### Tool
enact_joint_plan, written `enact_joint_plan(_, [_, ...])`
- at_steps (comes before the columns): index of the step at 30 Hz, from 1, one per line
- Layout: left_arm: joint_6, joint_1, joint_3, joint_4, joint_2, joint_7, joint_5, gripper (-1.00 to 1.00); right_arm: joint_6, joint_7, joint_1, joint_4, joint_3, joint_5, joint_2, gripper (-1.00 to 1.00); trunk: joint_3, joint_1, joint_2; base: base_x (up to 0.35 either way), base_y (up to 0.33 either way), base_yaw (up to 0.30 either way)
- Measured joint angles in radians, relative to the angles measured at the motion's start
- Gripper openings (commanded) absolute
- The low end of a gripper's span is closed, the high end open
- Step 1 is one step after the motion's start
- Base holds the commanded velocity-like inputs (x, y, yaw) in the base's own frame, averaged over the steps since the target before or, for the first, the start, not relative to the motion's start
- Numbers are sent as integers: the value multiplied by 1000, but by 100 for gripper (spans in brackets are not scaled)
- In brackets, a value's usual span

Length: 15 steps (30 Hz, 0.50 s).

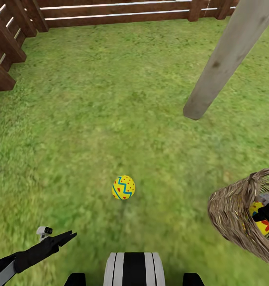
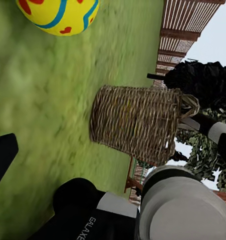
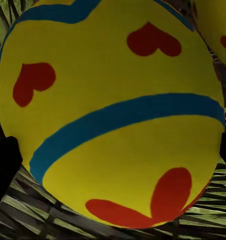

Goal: Take the three Easter eggs out of the wicker basket on the lawn in the garden, then place them on the lawn next to a single tree (choose any tree) so that all three eggs are next to the same tree and none are left in the basket.

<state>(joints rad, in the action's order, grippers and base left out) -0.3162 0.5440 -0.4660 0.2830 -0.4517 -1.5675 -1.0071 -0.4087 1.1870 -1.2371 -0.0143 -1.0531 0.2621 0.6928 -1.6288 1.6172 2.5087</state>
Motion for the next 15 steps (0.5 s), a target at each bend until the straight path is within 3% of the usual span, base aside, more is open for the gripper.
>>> enact_joint_plan(4, [0, 0, 0, -1, 0, 0, 0, 100, 0, 58, 0, 1, 2, -1, 16, -100, 15, -2, -1, 0, 0, 0])
enact_joint_plan(11, [0, 0, 0, -1, 4, 0, 0, 100, 1, 81, 0, 2, 1, -1, 39, -100, 43, -5, -3, 0, 0, 0])
enact_joint_plan(15, [1, 0, 0, -1, 5, 0, 0, 100, 2, 141, 0, 2, -3, -1, 53, -100, 58, -7, -4, 0, 0, 0])
